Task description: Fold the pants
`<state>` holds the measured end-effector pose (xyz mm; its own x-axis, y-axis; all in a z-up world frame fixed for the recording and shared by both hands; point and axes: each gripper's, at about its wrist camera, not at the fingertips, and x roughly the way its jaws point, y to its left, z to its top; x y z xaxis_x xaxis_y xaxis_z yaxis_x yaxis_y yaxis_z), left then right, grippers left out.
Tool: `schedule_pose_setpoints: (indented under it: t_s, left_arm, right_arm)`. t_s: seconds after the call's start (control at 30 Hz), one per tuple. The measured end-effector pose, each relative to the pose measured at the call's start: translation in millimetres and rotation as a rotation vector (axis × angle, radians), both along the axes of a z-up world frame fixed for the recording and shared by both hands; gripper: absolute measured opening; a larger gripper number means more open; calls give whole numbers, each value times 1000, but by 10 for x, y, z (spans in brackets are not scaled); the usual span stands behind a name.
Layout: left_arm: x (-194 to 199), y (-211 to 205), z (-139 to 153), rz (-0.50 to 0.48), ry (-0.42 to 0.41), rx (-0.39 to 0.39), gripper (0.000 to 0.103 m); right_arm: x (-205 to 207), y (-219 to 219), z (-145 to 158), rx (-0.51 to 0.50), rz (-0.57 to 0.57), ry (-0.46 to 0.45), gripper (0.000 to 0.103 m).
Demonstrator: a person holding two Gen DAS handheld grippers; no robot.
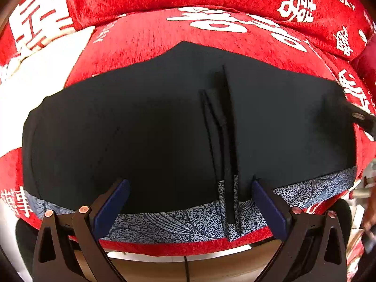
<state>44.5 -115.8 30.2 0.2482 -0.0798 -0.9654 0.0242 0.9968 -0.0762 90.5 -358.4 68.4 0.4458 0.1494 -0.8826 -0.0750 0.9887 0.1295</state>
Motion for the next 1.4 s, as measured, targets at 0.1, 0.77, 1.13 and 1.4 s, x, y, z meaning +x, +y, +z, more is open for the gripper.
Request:
schedule_pose_setpoints:
  t_s: [0.1,0.77,1.13,1.4]
  left_arm:
    - [12,3,-34,-15,-3,-12,103]
    - [-109,384,20,51,-18,-33,103]
    - [-248,1136,-179,242,-11,1,103]
    - [-468,1418,85,311,-121,62,103]
  right_arm:
    - [138,201,-176,-135,60,5,100]
    - [-847,813,-124,-286,125,-67,103]
    - [-579,1444,-147,-281,263,-117,102]
    - [-316,1499,102,-97,185,-98,103]
